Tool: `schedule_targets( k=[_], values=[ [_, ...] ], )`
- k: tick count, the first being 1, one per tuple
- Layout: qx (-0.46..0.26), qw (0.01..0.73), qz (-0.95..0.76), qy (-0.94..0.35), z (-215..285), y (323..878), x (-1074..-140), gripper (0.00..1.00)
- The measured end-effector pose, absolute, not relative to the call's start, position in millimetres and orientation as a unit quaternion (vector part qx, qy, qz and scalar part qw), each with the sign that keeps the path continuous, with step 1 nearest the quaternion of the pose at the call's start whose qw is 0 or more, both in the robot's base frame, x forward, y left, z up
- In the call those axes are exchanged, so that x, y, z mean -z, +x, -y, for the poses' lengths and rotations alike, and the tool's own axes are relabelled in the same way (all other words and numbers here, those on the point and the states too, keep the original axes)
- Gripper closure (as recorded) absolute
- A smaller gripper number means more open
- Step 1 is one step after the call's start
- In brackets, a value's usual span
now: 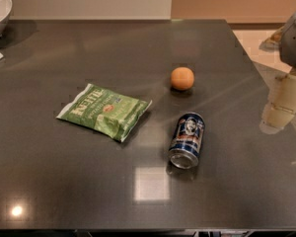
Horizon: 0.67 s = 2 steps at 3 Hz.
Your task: Pick pepsi can
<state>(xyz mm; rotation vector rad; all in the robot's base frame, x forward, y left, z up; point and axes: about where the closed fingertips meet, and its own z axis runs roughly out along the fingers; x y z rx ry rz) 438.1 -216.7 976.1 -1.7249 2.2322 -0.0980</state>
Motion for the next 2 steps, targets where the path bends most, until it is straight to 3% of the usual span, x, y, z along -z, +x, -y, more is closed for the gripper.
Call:
schedule_targets(
  k=[2],
  values=[
    [0.038,0.165,-0.775,-0.609,213.8,440.0,-978.1,0.0]
  ],
)
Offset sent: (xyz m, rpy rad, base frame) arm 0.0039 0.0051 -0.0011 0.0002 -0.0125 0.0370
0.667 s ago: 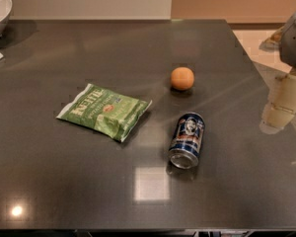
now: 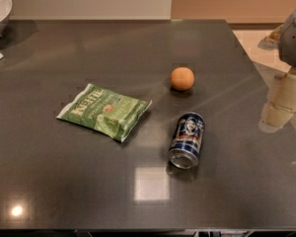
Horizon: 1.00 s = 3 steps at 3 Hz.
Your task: Pick pepsi can
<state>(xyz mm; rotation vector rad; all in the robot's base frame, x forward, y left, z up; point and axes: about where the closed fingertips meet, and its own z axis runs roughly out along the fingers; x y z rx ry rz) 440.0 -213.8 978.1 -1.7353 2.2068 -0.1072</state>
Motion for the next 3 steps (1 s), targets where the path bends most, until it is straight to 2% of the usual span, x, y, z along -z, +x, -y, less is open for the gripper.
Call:
schedule_targets(
  k=[3],
  values=[
    [0.026,0.208,-0.608,-0.766,156,462,-962,0.0]
  ],
)
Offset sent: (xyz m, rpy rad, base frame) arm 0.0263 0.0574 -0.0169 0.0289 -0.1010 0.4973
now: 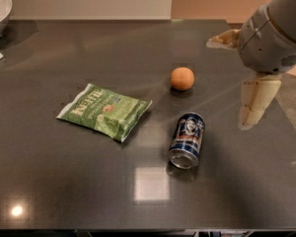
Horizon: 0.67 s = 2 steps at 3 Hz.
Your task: Pick pepsi can
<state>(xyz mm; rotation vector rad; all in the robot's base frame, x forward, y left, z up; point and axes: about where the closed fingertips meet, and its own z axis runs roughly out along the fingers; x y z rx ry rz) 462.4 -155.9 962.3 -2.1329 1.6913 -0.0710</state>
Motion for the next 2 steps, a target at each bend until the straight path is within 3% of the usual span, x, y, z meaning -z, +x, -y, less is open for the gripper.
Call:
schedule_targets(
  k=[2],
  values=[
    [0.05,0.161,-0.435,-0.885,112,473,-919,0.0]
  ],
)
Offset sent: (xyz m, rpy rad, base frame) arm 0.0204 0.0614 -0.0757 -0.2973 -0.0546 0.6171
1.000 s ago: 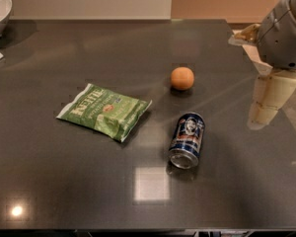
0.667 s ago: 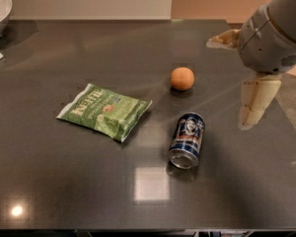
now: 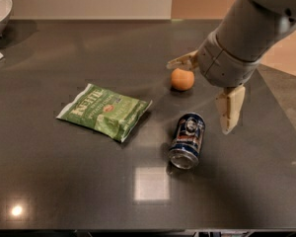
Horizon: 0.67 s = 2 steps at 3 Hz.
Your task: Pick pepsi can
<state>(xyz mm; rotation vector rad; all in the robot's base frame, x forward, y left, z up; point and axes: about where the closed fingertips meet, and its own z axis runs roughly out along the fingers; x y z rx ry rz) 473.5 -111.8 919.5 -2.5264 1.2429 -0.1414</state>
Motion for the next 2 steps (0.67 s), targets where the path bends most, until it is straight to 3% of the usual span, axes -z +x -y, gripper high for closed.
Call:
schedule_targets(
  k=[2],
  values=[
    [0.057,0.074,-0.295,-0.951,97,468,-883,0.0]
  ],
)
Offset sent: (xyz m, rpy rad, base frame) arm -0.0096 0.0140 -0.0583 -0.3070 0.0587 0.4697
